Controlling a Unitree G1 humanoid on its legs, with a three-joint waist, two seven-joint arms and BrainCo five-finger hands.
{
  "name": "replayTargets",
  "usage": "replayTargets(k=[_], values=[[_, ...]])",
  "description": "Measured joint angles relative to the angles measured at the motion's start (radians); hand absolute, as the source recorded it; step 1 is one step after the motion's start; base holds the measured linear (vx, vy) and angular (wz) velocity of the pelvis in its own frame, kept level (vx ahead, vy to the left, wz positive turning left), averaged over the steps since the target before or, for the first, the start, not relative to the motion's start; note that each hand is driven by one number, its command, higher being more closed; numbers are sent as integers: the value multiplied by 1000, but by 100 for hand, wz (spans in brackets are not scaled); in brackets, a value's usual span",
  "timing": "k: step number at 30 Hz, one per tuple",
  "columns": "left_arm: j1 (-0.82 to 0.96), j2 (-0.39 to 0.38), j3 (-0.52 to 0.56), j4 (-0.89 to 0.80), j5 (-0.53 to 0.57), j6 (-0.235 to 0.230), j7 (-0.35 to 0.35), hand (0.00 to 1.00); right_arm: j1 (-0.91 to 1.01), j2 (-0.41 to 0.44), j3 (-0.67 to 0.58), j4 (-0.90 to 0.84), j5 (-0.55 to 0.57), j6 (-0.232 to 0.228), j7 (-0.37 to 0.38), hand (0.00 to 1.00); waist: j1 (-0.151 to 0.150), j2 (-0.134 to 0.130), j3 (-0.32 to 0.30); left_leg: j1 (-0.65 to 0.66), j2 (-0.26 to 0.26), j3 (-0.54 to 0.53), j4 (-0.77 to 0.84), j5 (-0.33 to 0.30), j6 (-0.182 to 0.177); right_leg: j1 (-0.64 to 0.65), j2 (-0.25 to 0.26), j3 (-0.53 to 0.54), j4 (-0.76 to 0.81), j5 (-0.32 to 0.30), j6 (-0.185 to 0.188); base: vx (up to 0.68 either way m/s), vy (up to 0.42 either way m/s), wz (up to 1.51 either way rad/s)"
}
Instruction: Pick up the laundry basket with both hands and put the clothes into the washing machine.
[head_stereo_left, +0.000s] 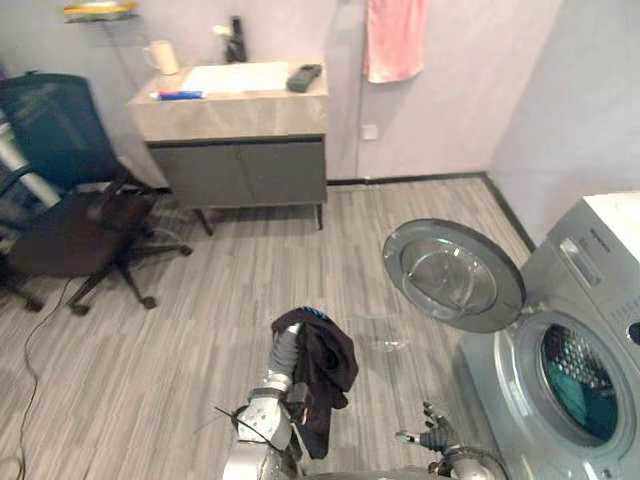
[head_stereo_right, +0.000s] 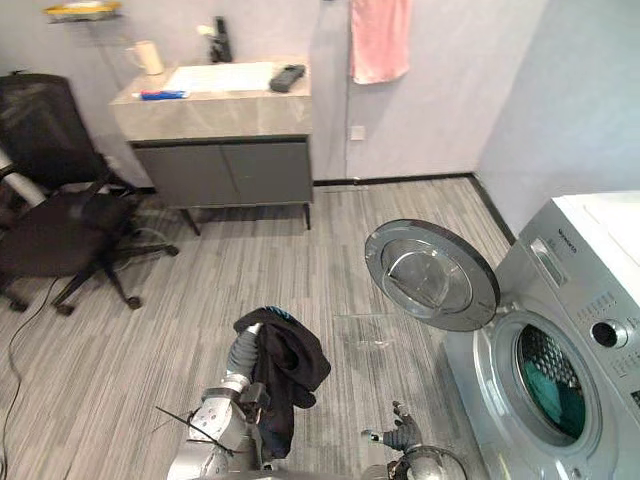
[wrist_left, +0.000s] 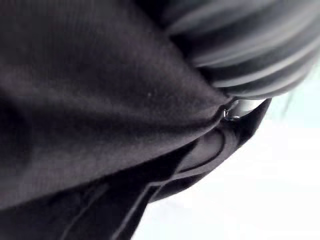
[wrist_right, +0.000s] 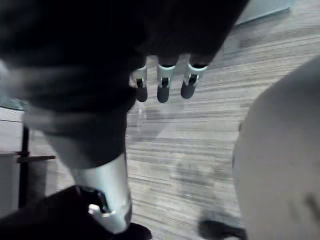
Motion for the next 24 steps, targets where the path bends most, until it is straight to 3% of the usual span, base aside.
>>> replayTargets(k=[1, 2, 5, 7, 8, 9, 11, 12, 13, 17, 19, 20, 22, 24], values=[[8, -5, -12, 6, -1, 0, -2, 100, -26, -6, 0, 36, -6, 0, 1, 0, 2, 26, -7, 40, -5, -62, -141, 38, -35, -15, 7, 38, 0, 7, 22, 302, 534, -203], [5, -4, -35, 33, -3, -1, -15, 100, -75, -24, 2, 91, -10, -3, -1, 0, -10, 50, 1, 76, 13, -85, -235, 138, -79, -32, 8, 119, -4, 3, 77, 268, 551, -158], [-32, 62, -60, 83, -3, 6, -28, 100, -93, 7, 21, 112, -5, -11, 3, 0, -48, 1, -3, 95, -24, 59, -215, 86, -35, -96, 10, 180, 40, -9, 86, 246, 414, -132], [-47, 77, -72, 85, -3, 6, -51, 100, -124, 8, 31, 134, 12, -20, 3, 0, -62, -2, -3, 106, -29, 197, -178, 28, 3, -166, -14, 215, 41, 40, 66, 141, 301, -137], [-47, 77, -72, 85, -3, 6, -51, 100, -124, 8, 31, 134, 12, -20, 3, 0, -62, -2, -3, 106, -29, 197, -178, 28, 3, -166, -14, 215, 41, 40, 66, 56, 303, -168], [-59, 79, -72, 84, -3, 6, -61, 100, -159, 4, 36, 159, 43, -22, 3, 0, -57, 24, 9, 147, -11, 315, -210, 15, 13, -202, -16, 138, 20, 111, 5, 30, 251, -191], [-63, 81, -73, 85, -13, 6, -64, 100, -189, 6, 59, 192, 65, -20, 6, 0, -56, 34, 13, 234, -7, 489, -284, 11, 17, -215, -63, -203, 7, 105, -76, 47, 211, -252], [-78, 81, -77, 89, -16, 6, -64, 100, -191, 7, 65, 188, 69, -21, 6, 0, -59, 44, 13, 248, 11, 555, -280, -5, 10, -221, -64, -294, -13, 111, -109, 51, 85, -179], [-90, 85, -82, 92, -17, 7, -64, 100, -192, 8, 66, 186, 70, -21, 5, 0, -61, 48, 13, 250, 23, 584, -271, -12, 5, -227, -63, -316, -22, 122, -122, 66, -18, -155], [-178, 101, -97, 146, -32, 9, -81, 100, -179, 12, 67, 137, 91, -20, 6, 0, -60, 50, 17, 264, 117, 668, -186, -48, -39, -270, -11, -332, 17, 138, -68, 127, -161, -104], [-204, 74, -96, 181, -43, 17, -82, 100, -166, -12, 65, 95, 121, -21, 7, 0, -66, 73, 28, 308, 136, 670, -207, -55, -52, -270, 23, -315, 38, 137, -69, 149, -168, -92], [-255, 18, -126, 233, -48, 17, -81, 100, -89, -46, 45, -4, 173, -21, 7, 0, -98, 51, 42, 393, 115, 695, -231, -71, -97, -275, -24, -345, 168, 11, -61, 55, -85, -55], [-261, 5, -137, 260, -48, 17, -79, 100, -66, -49, 39, -36, 198, -25, 9, 0, -104, 46, 39, 401, 113, 699, -222, -82, -105, -294, -41, -341, 226, -21, -59, 33, -58, -23], [-260, 5, -136, 271, -49, 18, -76, 100, -61, -63, 46, -41, 206, -27, 10, 0, -102, 48, 38, 390, 138, 708, -193, -81, -107, -307, -24, -350, 248, -52, -61, 72, -99, -6]])
